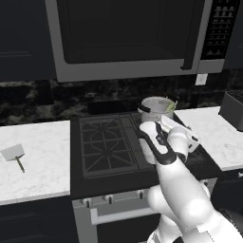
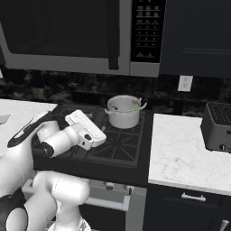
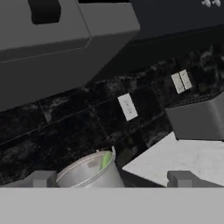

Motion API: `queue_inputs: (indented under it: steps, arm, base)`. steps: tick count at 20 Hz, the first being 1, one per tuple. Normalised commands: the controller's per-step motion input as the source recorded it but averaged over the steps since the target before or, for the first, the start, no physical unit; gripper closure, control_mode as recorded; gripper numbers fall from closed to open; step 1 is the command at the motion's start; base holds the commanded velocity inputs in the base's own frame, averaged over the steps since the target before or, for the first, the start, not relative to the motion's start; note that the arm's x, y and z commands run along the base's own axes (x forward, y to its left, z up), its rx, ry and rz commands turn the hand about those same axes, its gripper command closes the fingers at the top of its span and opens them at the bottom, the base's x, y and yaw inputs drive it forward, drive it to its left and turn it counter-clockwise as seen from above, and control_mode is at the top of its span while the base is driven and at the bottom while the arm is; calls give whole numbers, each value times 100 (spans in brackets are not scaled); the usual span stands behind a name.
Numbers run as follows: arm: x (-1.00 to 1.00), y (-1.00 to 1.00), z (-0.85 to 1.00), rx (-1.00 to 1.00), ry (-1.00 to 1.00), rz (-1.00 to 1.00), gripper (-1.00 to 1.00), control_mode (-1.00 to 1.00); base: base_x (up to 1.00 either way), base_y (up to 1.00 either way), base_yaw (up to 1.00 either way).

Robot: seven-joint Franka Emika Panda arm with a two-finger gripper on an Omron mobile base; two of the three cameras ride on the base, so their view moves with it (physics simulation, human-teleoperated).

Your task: Put the corn and cucumber in the pot. Retrieve the spatula and lightly stir the vegetables in the pot.

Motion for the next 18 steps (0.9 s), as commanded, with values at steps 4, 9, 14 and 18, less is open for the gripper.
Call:
queue_inputs:
  steps: [4, 9, 14, 18]
  arm:
    - [-75, 0, 100, 15, -1, 0, -100, -100]
    - [-80, 0, 100, 9, -7, 2, -100, -100]
    - [-81, 1, 100, 4, -13, 2, -100, -100]
    - [-59, 13, 100, 0, -28, 7, -100, -100]
  base:
    - [0, 0, 0]
    - [0, 0, 0]
    - [0, 0, 0]
    - [0, 0, 0]
